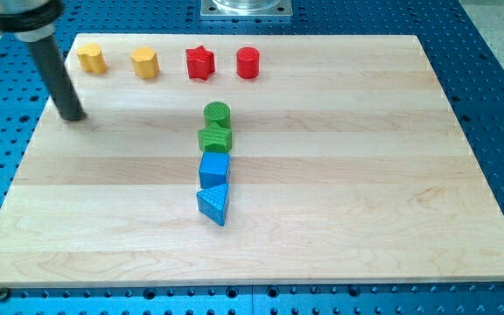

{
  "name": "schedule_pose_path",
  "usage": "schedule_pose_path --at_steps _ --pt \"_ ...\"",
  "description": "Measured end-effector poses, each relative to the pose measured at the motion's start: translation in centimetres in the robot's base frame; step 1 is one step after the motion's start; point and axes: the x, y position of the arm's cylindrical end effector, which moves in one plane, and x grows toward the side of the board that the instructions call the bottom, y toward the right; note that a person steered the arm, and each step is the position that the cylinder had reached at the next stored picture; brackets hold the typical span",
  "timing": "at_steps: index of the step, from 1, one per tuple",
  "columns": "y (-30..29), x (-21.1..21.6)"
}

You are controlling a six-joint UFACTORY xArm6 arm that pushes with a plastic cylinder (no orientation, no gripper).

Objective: Push the heart to the left of the green circle

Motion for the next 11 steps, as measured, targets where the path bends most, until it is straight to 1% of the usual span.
schedule_pose_path --at_steps 1,2,3,4,5,6,7,8,9,10,11 --pt "-2.1 -0.3" --pt "-3.2 -1.9" --pt "-2.7 -8.6" --pt "0.4 -14.6" --pt "5.8 -11.4" --pt "10.7 -4.8" --pt "7.9 -8.9" --pt "9.0 -13.1" --pt "3.3 -10.0" --pt "10.8 -1.3" --pt "12.4 -0.9"
